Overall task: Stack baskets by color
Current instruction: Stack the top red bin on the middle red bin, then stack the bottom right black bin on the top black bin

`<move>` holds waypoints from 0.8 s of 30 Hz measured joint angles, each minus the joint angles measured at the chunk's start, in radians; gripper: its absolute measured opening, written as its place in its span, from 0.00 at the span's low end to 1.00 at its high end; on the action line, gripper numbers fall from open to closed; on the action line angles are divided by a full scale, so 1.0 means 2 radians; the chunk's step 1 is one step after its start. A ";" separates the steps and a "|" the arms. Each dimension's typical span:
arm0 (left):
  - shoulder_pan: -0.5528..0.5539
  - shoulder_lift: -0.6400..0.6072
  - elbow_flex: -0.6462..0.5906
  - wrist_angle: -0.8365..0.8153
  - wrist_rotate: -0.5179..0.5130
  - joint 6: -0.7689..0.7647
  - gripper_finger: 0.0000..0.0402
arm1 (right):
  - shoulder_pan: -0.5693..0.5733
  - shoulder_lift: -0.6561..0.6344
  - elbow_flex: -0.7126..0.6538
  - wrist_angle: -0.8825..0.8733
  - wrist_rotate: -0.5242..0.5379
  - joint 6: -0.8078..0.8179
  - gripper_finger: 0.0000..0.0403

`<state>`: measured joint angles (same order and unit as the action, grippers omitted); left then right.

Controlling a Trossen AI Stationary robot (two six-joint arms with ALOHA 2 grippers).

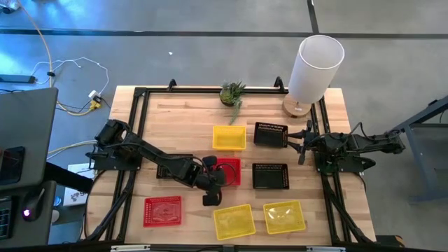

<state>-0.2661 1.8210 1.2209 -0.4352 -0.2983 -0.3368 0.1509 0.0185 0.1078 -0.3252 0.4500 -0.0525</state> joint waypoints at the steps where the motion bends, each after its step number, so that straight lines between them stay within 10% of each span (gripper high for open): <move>1: 0.000 0.000 0.000 0.000 0.002 0.000 0.18 | 0.000 0.000 0.000 0.000 0.000 0.000 0.27; 24: 0.016 -0.034 0.000 -0.022 0.130 0.045 0.23 | 0.000 0.000 0.000 0.000 0.000 0.000 0.27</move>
<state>-0.2348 1.7523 1.2217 -0.4784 -0.0391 -0.2477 0.1511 0.0181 0.1075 -0.3253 0.4498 -0.0525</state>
